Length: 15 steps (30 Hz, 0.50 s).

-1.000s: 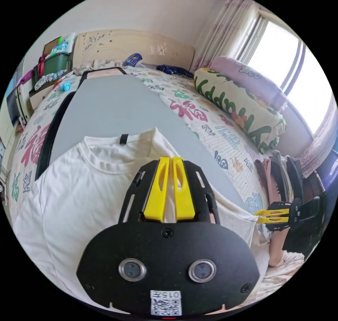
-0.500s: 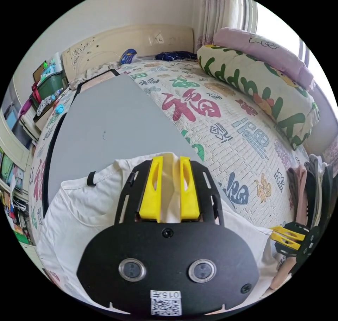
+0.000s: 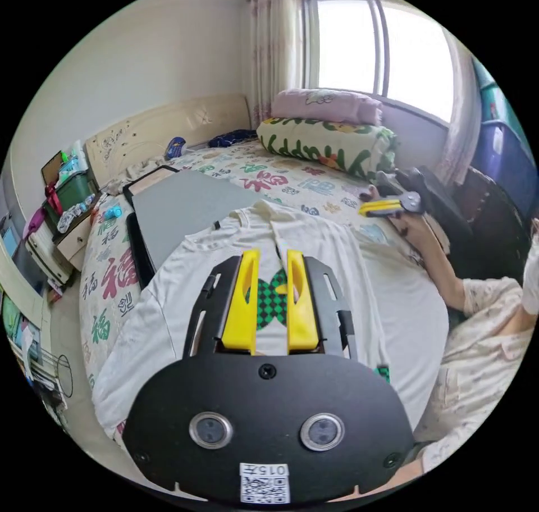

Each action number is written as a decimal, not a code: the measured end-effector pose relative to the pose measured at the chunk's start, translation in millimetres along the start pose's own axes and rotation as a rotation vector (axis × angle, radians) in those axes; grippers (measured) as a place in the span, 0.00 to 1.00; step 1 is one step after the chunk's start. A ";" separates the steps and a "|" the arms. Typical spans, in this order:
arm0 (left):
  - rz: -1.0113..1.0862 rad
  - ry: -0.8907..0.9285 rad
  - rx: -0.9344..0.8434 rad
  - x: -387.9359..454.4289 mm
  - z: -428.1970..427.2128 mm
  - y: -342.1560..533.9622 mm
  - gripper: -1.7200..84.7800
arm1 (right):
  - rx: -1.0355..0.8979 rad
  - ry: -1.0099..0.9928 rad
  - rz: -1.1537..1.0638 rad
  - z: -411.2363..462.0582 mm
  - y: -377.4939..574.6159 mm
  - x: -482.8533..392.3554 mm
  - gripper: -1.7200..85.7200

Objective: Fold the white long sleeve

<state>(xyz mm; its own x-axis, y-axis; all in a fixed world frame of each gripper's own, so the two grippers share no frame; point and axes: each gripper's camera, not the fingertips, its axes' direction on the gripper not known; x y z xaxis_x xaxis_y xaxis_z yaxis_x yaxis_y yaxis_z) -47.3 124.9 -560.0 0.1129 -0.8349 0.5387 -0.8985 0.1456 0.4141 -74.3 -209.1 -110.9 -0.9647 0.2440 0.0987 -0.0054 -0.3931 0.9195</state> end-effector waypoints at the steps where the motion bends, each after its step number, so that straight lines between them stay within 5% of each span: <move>1: 0.053 0.058 0.001 9.8 -25.5 25.3 0.11 | 0.056 -0.091 -0.058 -17.0 2.3 -11.1 0.08; 8: 0.463 0.408 0.047 53.7 -70.7 137.6 0.11 | 0.185 -0.438 -0.569 -107.6 43.2 -161.4 0.09; 15: 0.515 0.567 0.209 40.6 -41.2 159.3 0.11 | -0.009 -0.407 -0.780 -85.9 87.9 -285.1 0.11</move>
<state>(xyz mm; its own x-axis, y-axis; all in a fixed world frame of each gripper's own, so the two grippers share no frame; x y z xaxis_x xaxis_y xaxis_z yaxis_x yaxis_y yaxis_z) -168.4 136.0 -442.0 -0.1905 -0.2837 0.9398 -0.9510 0.2908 -0.1050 177.7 -389.3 -90.9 -0.5168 0.7424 -0.4264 -0.6272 0.0107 0.7788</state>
